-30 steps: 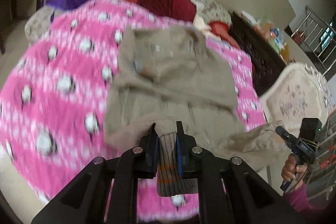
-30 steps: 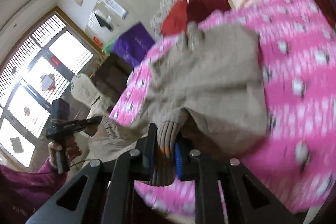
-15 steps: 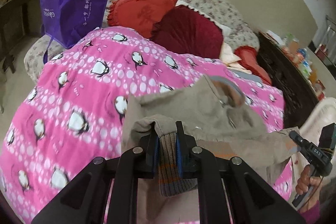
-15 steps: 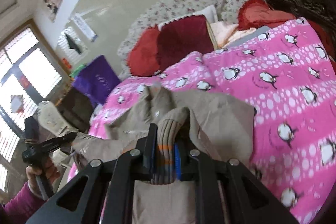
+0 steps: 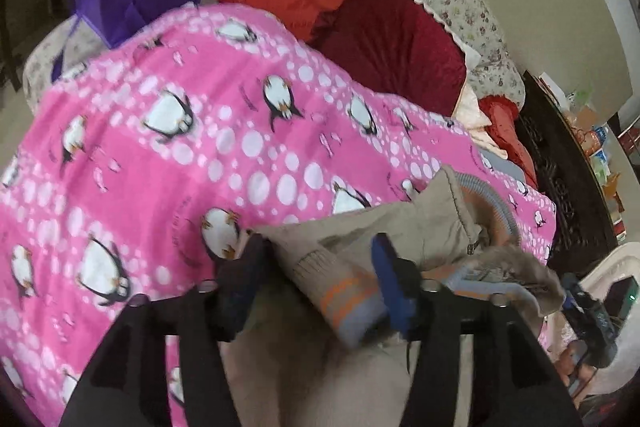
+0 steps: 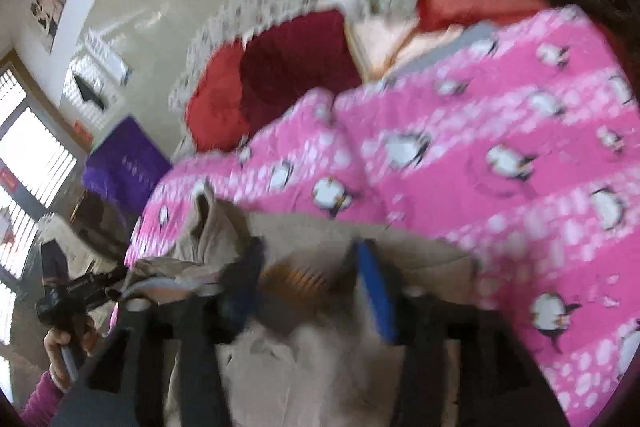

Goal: Fold large clothes
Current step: 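Lay the hem over the collar with both grippers, folding the jacket in half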

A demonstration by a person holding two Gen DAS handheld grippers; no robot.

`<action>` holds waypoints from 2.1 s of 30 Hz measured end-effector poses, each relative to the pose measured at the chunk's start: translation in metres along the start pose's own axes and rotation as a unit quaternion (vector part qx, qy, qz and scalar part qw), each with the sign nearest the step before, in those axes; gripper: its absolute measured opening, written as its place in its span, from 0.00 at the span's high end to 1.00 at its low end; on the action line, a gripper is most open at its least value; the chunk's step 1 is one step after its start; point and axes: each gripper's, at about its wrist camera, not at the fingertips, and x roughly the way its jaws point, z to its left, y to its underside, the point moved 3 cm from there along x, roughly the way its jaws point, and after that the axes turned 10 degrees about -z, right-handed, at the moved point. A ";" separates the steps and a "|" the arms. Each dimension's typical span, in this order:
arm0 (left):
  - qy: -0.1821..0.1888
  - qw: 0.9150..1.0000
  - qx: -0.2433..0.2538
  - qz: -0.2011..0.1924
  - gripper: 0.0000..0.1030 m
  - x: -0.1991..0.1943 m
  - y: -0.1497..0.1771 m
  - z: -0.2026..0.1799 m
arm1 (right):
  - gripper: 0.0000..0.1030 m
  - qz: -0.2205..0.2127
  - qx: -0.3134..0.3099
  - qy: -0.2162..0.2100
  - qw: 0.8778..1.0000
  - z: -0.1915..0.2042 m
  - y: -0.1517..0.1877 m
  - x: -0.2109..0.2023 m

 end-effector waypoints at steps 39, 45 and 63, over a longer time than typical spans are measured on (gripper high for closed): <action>-0.030 0.992 0.099 0.069 0.52 -0.050 0.109 0.026 | 0.97 0.053 -0.193 0.029 0.979 0.109 0.058 0.116; -0.039 0.992 0.091 0.077 0.52 -0.049 0.127 0.031 | 0.85 0.059 -0.172 0.010 0.983 0.111 0.057 0.081; -0.095 0.978 0.160 0.092 0.52 -0.025 0.146 0.027 | 0.60 0.116 -0.237 0.168 0.950 -0.006 0.110 -0.011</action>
